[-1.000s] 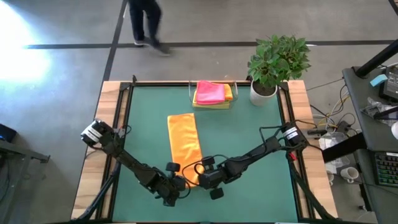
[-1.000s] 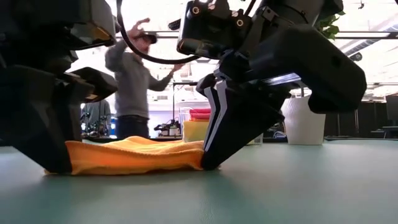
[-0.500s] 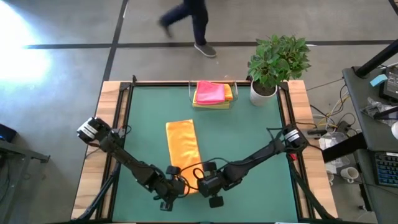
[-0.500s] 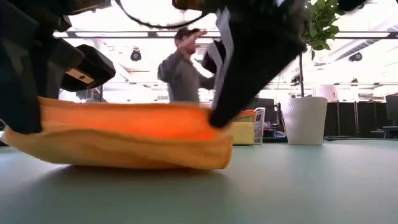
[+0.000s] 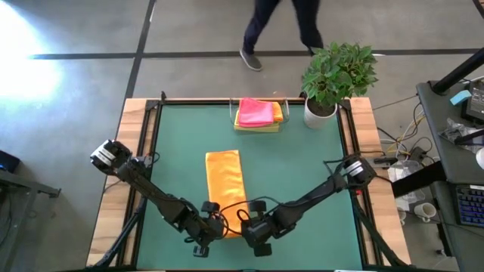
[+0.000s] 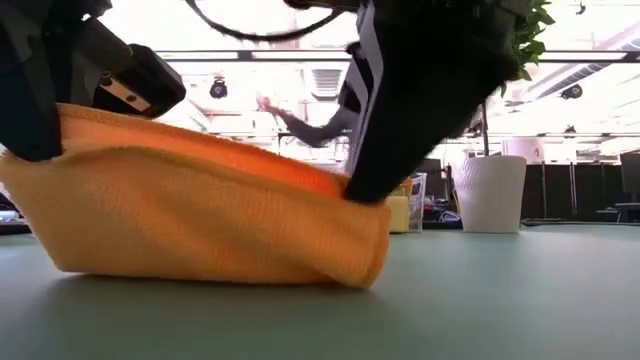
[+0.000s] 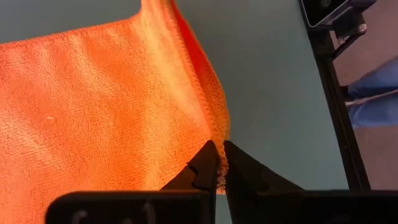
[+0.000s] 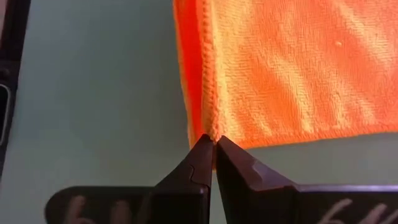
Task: Fold microfiber towels
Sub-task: Fold the orange towel, then put the folded orange towel into the transparent bin
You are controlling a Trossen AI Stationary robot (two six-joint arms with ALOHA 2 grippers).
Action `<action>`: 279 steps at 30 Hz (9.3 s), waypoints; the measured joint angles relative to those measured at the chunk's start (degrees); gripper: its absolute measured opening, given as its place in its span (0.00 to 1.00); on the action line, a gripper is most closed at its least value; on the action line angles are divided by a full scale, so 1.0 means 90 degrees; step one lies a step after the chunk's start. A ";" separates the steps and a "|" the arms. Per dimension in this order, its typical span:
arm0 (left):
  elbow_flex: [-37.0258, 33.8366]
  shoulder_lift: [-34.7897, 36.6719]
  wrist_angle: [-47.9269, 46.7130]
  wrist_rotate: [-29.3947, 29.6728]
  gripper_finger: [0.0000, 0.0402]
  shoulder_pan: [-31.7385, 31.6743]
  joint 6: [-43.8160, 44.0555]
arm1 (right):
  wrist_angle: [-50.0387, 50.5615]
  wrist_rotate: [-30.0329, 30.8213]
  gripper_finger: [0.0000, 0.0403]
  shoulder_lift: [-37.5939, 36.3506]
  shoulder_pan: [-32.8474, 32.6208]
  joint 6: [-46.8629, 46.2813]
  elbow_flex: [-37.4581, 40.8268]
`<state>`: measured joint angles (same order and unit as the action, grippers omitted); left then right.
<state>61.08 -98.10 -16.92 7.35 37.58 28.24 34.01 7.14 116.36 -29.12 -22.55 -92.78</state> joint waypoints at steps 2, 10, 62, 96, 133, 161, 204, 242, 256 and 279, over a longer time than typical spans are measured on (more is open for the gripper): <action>-0.0011 0.0000 0.0016 0.0000 0.01 0.0000 0.0122 | -0.0029 0.0004 0.02 0.0047 0.0002 0.0006 0.0006; -0.0026 -0.0007 0.0002 -0.0012 0.01 0.0012 0.0590 | -0.0070 -0.0203 0.06 0.0048 -0.0023 0.0061 0.0008; 0.0010 -0.0010 0.0120 -0.0102 0.01 -0.0010 0.0842 | -0.1046 0.0053 0.29 0.0038 -0.0029 0.0120 0.0550; 0.0973 0.0063 0.0328 -0.0891 0.01 0.0479 0.2572 | 0.0310 -0.0484 0.02 0.0036 -0.0881 -0.2433 -0.1258; 0.1042 0.0681 -0.2752 0.1753 0.01 -0.0054 0.2273 | 0.1746 0.1049 0.02 0.0031 0.0424 -0.2132 -0.1232; 0.1033 0.0631 -0.3114 0.1889 0.01 -0.0928 0.0670 | 0.1862 0.0692 0.02 0.0031 0.0974 -0.2451 -0.0910; 0.1033 0.0612 -0.3166 0.1834 0.21 -0.0974 -0.0013 | 0.1869 0.0322 0.03 0.0031 0.1129 -0.2676 -0.0910; -0.0317 0.0619 -0.1278 0.1002 0.21 -0.1242 -0.0901 | 0.1452 0.0203 0.12 -0.0749 -0.0497 -0.4515 0.0149; -0.0941 0.0595 -0.0773 0.0546 0.21 -0.2087 -0.1241 | 0.1331 0.0395 0.03 -0.0804 -0.0610 -0.4759 0.0040; -0.1294 0.0023 -0.0349 0.0054 0.21 -0.2567 -0.0276 | 0.2906 0.0556 0.03 -0.1473 -0.0595 -0.4247 0.0033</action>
<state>49.43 -97.90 -20.06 7.84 14.48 25.75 60.16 12.15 103.10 -34.48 -60.77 -92.49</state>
